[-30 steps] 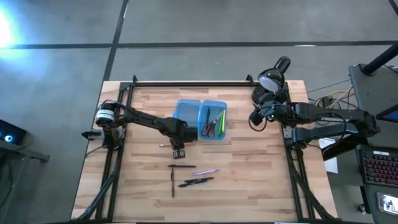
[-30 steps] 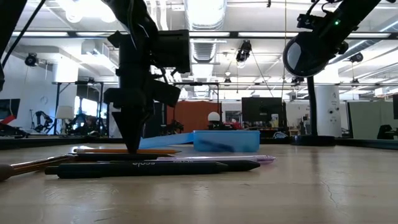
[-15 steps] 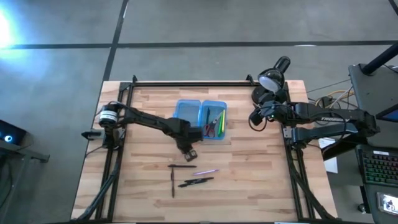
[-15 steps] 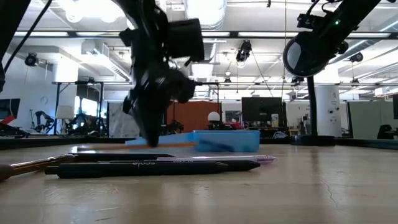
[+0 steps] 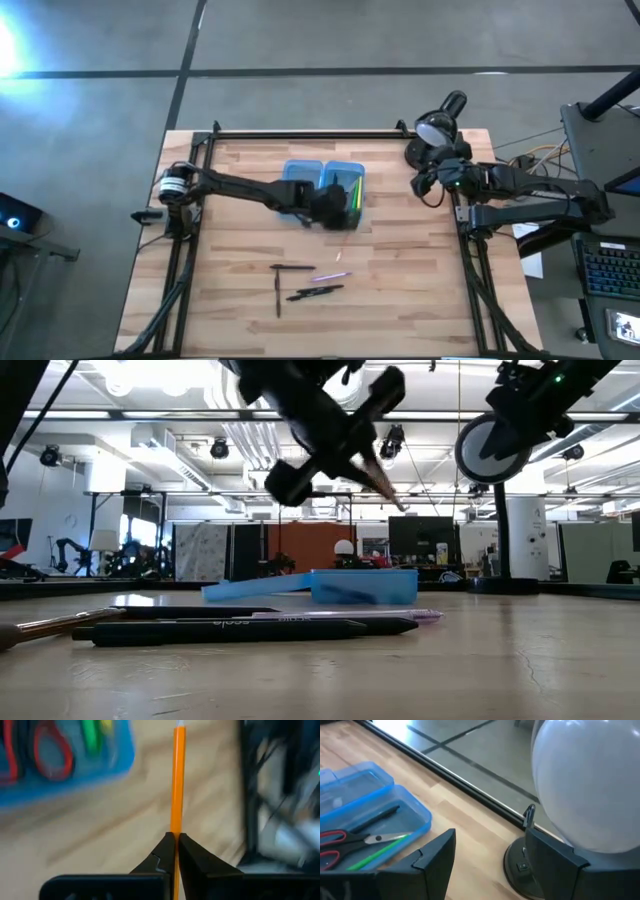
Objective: Pick & place school supplies into a supply box
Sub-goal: Put the orange pencil into the blue box
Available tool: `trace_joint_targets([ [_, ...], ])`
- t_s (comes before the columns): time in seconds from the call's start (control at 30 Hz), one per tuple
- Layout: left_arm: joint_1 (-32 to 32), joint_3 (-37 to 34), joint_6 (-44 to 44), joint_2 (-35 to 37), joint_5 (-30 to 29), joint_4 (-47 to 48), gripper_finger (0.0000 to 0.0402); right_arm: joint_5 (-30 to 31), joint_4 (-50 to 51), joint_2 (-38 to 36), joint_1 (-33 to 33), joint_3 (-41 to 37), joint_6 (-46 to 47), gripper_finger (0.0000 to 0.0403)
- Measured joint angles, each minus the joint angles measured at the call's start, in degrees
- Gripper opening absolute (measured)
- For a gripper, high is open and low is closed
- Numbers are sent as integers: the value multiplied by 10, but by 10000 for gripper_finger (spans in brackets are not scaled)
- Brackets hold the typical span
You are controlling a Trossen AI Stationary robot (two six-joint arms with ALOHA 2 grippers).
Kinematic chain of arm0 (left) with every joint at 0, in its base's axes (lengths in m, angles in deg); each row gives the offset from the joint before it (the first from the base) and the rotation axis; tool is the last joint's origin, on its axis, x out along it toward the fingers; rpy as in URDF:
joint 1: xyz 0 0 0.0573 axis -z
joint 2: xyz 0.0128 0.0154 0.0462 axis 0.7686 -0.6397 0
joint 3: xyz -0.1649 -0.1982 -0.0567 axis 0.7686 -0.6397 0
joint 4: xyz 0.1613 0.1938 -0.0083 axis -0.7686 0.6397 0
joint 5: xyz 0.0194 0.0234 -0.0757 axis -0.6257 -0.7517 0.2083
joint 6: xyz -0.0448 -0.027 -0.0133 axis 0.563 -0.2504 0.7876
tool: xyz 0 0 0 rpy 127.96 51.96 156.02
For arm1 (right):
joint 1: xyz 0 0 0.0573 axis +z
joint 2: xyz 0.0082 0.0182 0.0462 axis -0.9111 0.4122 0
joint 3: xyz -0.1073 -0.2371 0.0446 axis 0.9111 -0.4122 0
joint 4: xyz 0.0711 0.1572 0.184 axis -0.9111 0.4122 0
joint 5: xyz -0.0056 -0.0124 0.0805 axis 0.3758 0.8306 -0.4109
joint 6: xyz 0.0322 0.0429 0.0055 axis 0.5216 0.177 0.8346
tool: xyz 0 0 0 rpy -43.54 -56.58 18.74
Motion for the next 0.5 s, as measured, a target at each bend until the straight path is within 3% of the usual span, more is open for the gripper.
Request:
trace_joint_targets([
  [0.23,-70,15,22,-32,-91,0,3,-2,1,-5,0,0,-1,230],
  [0.5,-143,32,-66,-105,-83,30,1,-6,9,-6,0,0,-2,231],
])
